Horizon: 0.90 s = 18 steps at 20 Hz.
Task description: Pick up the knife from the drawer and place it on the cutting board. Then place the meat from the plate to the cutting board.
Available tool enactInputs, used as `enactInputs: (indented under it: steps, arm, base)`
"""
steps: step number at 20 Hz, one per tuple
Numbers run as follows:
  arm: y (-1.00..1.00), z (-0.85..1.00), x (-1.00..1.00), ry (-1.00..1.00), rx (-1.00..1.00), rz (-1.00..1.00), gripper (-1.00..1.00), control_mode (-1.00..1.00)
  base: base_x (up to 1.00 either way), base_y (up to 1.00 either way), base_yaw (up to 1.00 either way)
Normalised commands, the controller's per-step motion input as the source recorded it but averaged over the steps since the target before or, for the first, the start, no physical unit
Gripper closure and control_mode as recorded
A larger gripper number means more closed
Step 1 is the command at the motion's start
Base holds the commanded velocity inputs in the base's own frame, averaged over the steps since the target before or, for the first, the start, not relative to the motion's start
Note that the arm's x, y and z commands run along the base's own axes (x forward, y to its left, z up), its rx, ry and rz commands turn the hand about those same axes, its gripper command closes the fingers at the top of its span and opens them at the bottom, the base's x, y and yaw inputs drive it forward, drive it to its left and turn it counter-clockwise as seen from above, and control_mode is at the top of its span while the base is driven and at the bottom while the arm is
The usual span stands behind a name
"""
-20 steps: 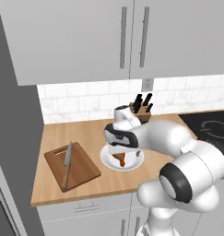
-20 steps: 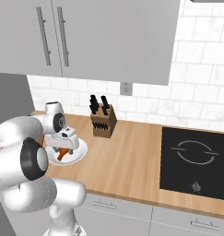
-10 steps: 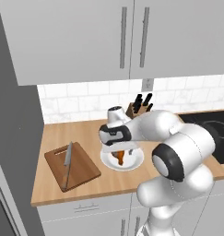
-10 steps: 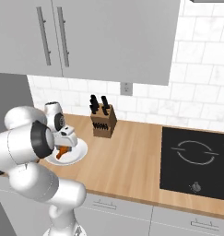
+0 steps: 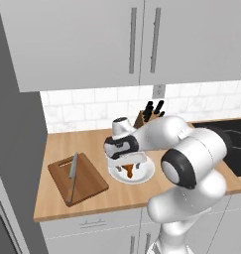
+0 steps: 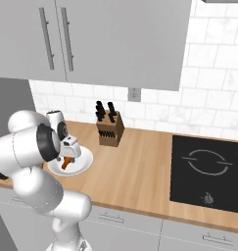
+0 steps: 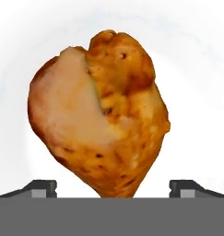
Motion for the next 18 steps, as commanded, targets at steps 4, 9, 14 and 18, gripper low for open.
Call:
enactInputs:
  steps: [4, 9, 14, 18]
  arm:
    - [0.0, -0.18, 0.0, -0.03, 0.0, 0.0, -1.0, -1.0]
    - [0.0, -0.34, 0.0, 0.0, 0.0, 0.0, 1.0, -1.0]
    - [0.0, -0.12, 0.0, -0.01, 0.01, 0.01, 1.0, -1.0]
    - [0.0, 0.04, -0.03, -0.04, 0.02, 0.01, 1.0, -1.0]
  base:
    - [0.0, 0.0, 0.0]
    - [0.0, 0.0, 0.0]
    - [0.0, 0.0, 0.0]
    - [0.0, 0.0, 0.0]
